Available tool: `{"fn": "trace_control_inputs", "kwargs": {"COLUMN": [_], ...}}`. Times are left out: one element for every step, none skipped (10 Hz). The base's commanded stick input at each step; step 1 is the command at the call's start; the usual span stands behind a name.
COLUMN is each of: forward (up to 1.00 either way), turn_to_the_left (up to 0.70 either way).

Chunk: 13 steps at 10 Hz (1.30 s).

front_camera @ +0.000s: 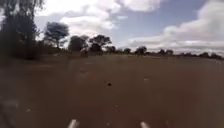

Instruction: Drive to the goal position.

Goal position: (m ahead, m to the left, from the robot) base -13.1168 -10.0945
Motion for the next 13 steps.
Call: {"fn": "trace_control_inputs", "kwargs": {"forward": [0.7,0.7,0.7,0.7,0.7,0.7,0.7,0.7,0.7,0.7,0.7,0.7,0.7], "turn_to_the_left": [0.0,0.0,0.0,0.0,0.0,0.0,0.0,0.0,0.0,0.0,0.0,0.0,0.0]}}
